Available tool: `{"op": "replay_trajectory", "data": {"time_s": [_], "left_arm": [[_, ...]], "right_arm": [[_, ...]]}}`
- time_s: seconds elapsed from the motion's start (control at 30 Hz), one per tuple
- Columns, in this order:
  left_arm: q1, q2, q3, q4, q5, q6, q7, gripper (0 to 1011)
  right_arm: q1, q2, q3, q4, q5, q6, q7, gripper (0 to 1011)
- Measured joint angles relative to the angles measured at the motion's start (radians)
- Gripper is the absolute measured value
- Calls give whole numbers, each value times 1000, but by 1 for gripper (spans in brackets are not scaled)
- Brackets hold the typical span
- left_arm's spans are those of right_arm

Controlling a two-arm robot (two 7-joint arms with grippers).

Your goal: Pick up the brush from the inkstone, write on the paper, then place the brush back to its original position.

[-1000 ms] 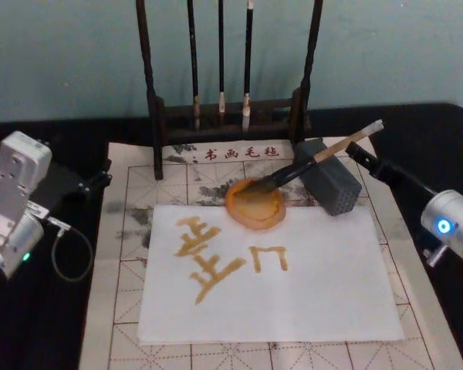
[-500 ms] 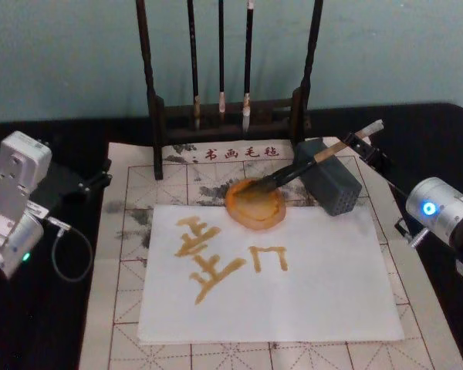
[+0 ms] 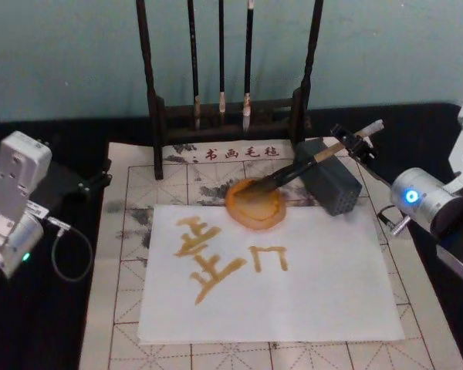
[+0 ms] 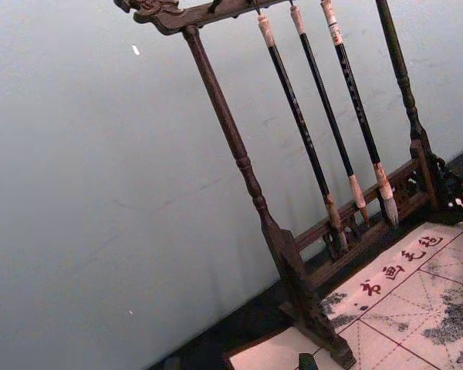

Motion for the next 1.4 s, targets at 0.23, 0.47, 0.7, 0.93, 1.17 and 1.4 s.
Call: {"op": "replay_trajectory", "data": {"time_s": [0.23,0.47,0.7,0.93,1.17,1.4], "left_arm": [[0,0,0,0,0,0,0,1001],[0,0,0,0,0,0,0,1001],[0,0,0,0,0,0,0,1001],[0,0,0,0,0,0,0,1001],[0,0,0,0,0,0,0,1001],[0,0,0,0,0,0,0,1001]], "right_arm": [[28,-9,-17,33,17,-20,-3,1000],[48,-14,-28,58,31,-40,-14,1000],[57,-15,-34,71,50,-56,-21,1000],[64,-13,-43,79,68,-71,-23,1000],[78,-10,-58,100,79,-85,-27,1000],[92,-7,-74,121,93,-96,-30,1000]]}}
